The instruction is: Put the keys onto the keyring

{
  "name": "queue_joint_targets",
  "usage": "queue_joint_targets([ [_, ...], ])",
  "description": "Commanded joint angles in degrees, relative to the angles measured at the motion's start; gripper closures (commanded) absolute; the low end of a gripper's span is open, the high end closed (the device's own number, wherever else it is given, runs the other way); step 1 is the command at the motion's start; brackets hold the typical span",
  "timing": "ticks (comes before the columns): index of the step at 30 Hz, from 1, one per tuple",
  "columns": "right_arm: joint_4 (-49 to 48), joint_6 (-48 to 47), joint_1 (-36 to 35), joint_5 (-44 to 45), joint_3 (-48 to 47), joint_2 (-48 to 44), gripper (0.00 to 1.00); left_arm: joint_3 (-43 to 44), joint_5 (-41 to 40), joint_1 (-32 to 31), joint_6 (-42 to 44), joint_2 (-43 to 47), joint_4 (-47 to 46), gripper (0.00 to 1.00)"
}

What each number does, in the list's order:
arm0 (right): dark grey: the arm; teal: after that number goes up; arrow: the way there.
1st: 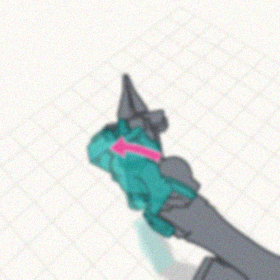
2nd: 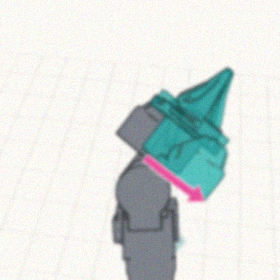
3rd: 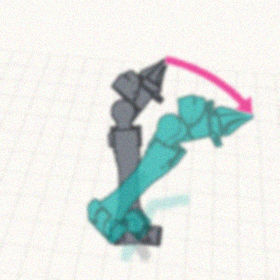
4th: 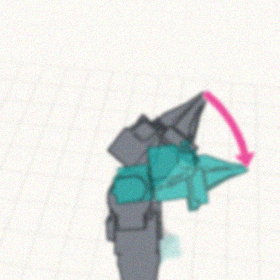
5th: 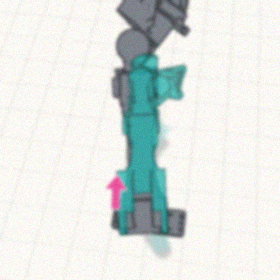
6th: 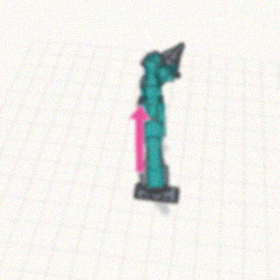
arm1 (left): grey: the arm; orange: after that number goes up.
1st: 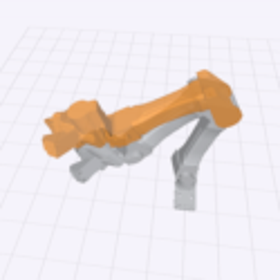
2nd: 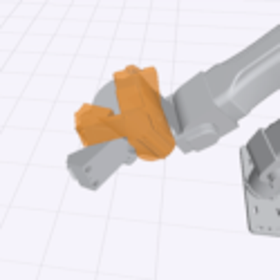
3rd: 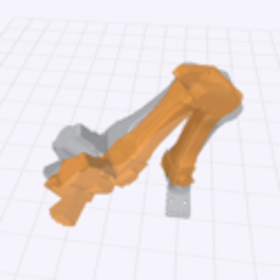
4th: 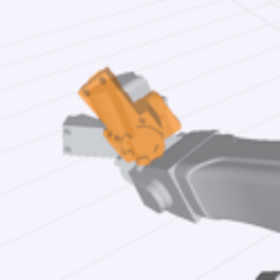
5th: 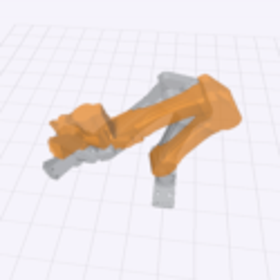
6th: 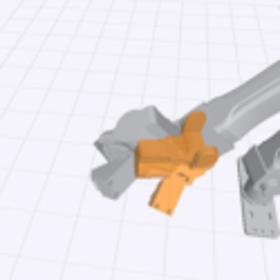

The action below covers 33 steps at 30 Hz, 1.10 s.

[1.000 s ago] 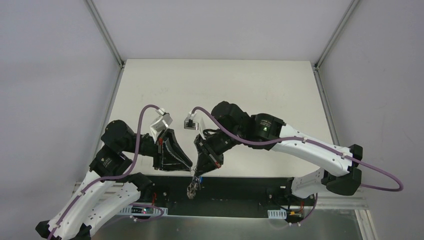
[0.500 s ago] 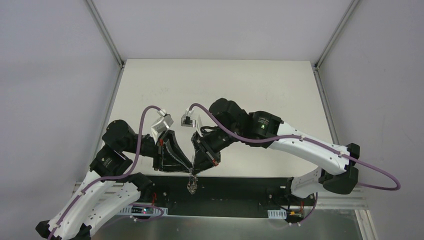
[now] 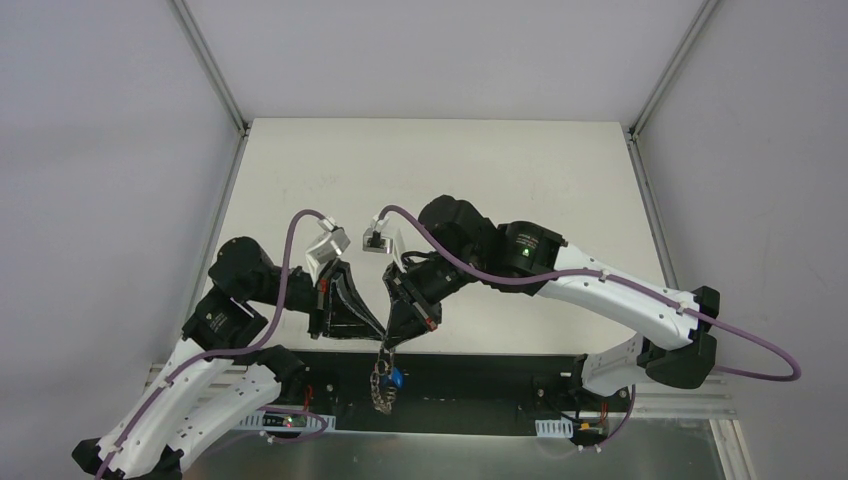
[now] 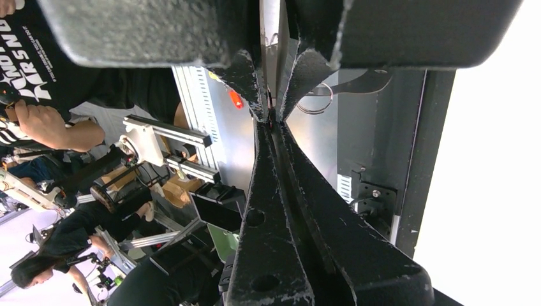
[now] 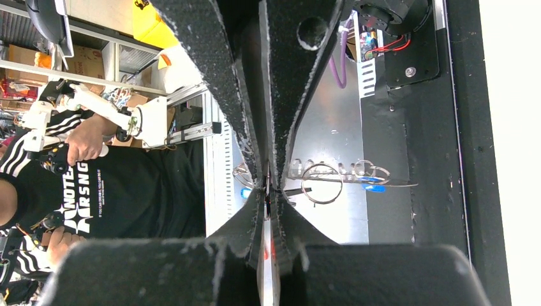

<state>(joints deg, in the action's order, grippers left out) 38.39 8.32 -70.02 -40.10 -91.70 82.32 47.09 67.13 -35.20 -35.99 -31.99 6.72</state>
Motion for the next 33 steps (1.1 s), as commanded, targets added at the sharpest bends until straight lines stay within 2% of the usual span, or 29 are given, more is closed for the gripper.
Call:
queue_joint_targets([
  [1, -1.65, -0.48, 0.35, -0.2, -2.92, -0.69, 1.0, 0.03, 3.11, 0.04, 1.18, -0.63, -0.83, 0.98],
  [8, -1.57, -0.82, 0.35, 0.76, -2.87, -1.06, 1.0, 0.0, 3.97, 0.04, 1.79, -1.0, -0.75, 1.0],
  [17, -2.71, 0.86, 0.34, 5.97, -1.43, -3.11, 1.0, 1.56, -1.46, 0.04, 6.41, 0.68, 1.82, 1.0],
  [27, -4.86, 2.41, 0.24, 9.95, 2.58, -8.74, 0.73, 2.07, -4.56, 0.04, 8.03, 1.83, 2.67, 1.0],
  [33, -5.43, 2.34, 0.05, 11.5, 4.63, -10.82, 0.69, 3.25, -5.92, 0.04, 8.65, 2.1, 2.86, 1.0],
])
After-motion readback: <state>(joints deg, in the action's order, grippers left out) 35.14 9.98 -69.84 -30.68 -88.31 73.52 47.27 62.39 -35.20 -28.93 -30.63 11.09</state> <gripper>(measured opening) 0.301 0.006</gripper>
